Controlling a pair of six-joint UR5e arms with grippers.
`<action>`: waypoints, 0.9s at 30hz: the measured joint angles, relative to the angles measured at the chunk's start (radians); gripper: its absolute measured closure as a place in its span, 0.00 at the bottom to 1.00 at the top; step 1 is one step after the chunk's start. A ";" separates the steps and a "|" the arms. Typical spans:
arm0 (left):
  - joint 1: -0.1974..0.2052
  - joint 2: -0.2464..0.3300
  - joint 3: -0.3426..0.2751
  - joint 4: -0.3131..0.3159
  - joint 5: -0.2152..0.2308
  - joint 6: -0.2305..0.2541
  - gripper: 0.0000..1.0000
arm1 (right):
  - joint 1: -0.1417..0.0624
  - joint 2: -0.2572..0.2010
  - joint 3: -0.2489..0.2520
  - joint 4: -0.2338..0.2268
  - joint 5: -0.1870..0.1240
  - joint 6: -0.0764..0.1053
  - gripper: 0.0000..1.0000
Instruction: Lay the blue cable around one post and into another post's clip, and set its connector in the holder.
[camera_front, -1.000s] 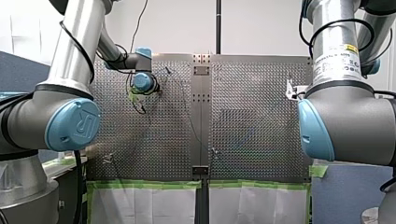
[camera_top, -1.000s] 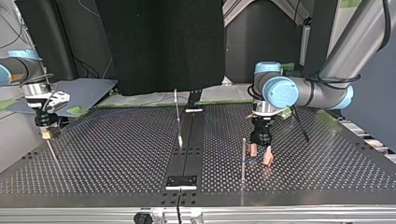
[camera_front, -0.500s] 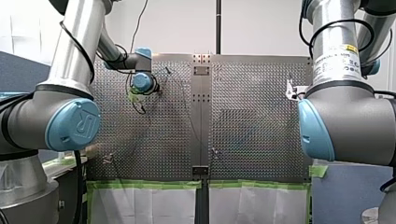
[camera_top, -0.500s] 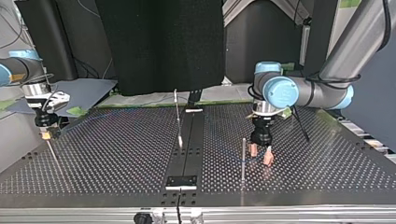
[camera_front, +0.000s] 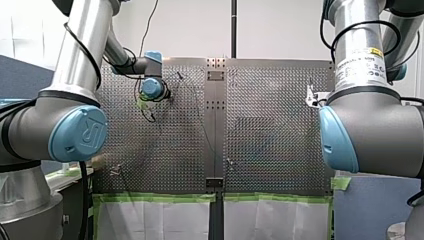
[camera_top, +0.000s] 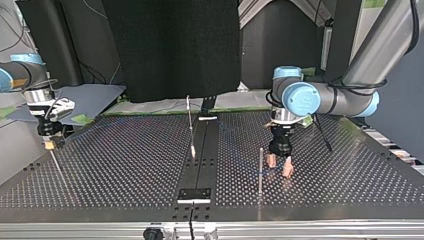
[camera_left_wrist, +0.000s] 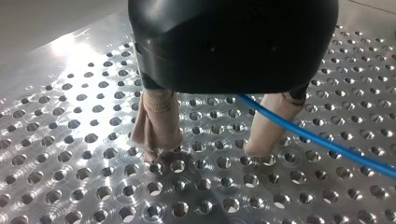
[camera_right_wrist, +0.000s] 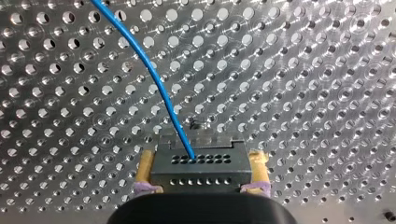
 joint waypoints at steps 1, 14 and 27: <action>0.000 0.000 0.000 0.000 0.000 0.000 0.00 | 0.000 0.000 0.000 0.000 0.002 0.000 0.47; 0.000 0.000 0.000 -0.001 0.000 -0.001 0.00 | 0.004 0.002 0.001 0.000 0.020 -0.003 0.00; 0.001 0.000 0.001 -0.001 0.000 -0.003 0.00 | 0.011 0.004 0.000 -0.013 0.021 0.000 0.00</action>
